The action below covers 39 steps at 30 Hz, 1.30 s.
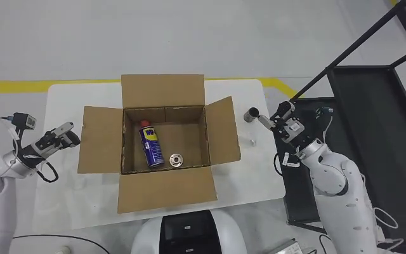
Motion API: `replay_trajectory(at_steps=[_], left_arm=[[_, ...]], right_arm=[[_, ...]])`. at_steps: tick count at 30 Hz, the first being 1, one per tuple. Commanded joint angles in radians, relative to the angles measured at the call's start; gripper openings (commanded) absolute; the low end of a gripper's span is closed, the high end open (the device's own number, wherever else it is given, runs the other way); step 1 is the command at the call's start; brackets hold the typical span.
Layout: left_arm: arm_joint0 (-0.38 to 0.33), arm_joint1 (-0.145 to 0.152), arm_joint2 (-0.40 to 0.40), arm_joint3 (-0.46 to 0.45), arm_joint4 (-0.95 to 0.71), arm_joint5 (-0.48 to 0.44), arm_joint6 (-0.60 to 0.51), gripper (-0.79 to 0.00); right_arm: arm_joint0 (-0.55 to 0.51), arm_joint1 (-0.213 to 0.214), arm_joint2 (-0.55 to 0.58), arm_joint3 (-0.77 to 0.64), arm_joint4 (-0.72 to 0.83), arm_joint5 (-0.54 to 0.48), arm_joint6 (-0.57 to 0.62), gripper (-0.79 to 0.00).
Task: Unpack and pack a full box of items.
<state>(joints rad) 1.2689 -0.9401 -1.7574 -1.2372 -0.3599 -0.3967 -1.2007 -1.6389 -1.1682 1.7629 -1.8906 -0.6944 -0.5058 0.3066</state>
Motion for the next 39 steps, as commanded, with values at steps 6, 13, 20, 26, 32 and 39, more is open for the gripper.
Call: replay_trajectory(at_steps=[6, 13, 20, 26, 32, 39], left_arm=[[0.0, 0.0, 0.0, 0.0, 0.0, 0.0, 0.0, 0.0], [0.0, 0.0, 0.0, 0.0, 0.0, 0.0, 0.0, 0.0], [0.0, 0.0, 0.0, 0.0, 0.0, 0.0, 0.0, 0.0], [0.0, 0.0, 0.0, 0.0, 0.0, 0.0, 0.0, 0.0], [0.0, 0.0, 0.0, 0.0, 0.0, 0.0, 0.0, 0.0], [0.0, 0.0, 0.0, 0.0, 0.0, 0.0, 0.0, 0.0]], right_arm=[[0.002, 0.001, 0.001, -0.002, -0.017, 0.0, 0.002, 0.0], [0.098, 0.005, -0.079, 0.191, -0.437, 0.017, -0.176, 0.0], [0.215, -0.001, -0.226, 0.466, -0.729, 0.066, -0.414, 0.0], [0.317, -0.022, -0.32, 0.652, -0.792, 0.223, -0.503, 0.0], [0.405, -0.045, -0.38, 0.786, -0.787, 0.364, -0.548, 0.0], [0.478, -0.069, -0.433, 0.911, -0.735, 0.406, -0.532, 0.0]])
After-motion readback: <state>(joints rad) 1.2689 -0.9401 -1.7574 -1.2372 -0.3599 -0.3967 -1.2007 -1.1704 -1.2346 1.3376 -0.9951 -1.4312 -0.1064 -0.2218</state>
